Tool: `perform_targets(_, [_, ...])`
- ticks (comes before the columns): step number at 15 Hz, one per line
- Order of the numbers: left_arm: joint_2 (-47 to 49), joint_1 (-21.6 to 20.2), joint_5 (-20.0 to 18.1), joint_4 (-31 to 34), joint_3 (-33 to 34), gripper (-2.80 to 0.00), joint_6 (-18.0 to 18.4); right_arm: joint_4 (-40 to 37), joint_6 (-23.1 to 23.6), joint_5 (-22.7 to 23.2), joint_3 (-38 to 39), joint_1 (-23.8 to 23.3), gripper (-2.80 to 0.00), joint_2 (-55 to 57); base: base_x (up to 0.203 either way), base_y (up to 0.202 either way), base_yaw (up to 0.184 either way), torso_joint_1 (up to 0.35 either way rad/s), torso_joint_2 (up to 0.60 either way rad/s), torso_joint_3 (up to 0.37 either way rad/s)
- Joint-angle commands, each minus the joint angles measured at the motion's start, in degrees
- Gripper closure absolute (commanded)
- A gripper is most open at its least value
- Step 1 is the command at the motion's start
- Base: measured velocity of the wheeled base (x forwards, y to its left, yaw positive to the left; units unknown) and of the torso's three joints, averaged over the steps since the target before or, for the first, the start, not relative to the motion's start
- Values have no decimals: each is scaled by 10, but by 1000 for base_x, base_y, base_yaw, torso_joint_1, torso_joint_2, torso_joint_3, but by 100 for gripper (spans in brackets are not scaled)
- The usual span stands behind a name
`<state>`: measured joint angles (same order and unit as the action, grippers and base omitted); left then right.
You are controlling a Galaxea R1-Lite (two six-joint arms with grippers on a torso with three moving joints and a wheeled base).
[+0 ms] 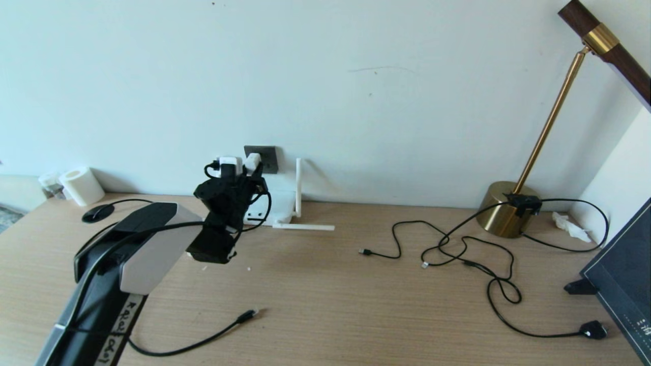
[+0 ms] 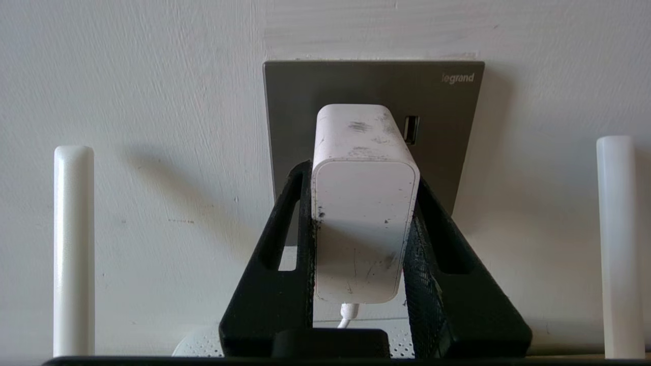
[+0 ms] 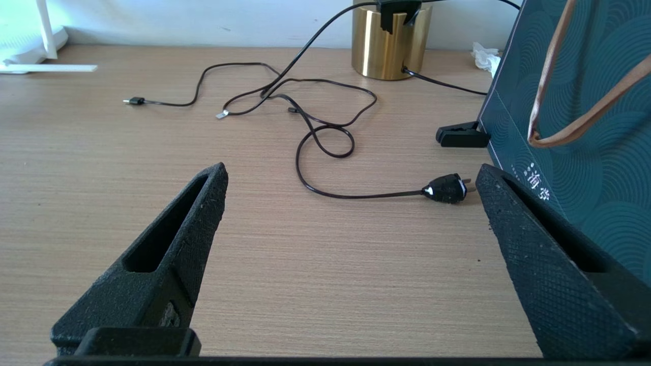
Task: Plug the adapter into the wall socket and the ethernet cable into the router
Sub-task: Plug plug into socket
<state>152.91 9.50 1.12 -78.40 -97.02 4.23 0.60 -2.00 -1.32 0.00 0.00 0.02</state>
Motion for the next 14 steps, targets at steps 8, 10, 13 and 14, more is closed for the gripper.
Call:
perform_targets(8, [11,0,0,4,-23,0,0,0,0,0,0,0,-280,1,0,0,0,0,0,0])
perform_targets(10, [14,0,0,11,-36,0,0,0,0,0,0,0,-280,0,0,0,0,0,0,0])
perform_targets(13, [18,0,0,19,-46,0,0,0,0,0,0,0,-280,1,0,0,0,0,0,0])
perform_targets(14, [22,-1,0,22,-53,0,0,0,0,0,0,0,-280,1,0,0,0,0,0,0])
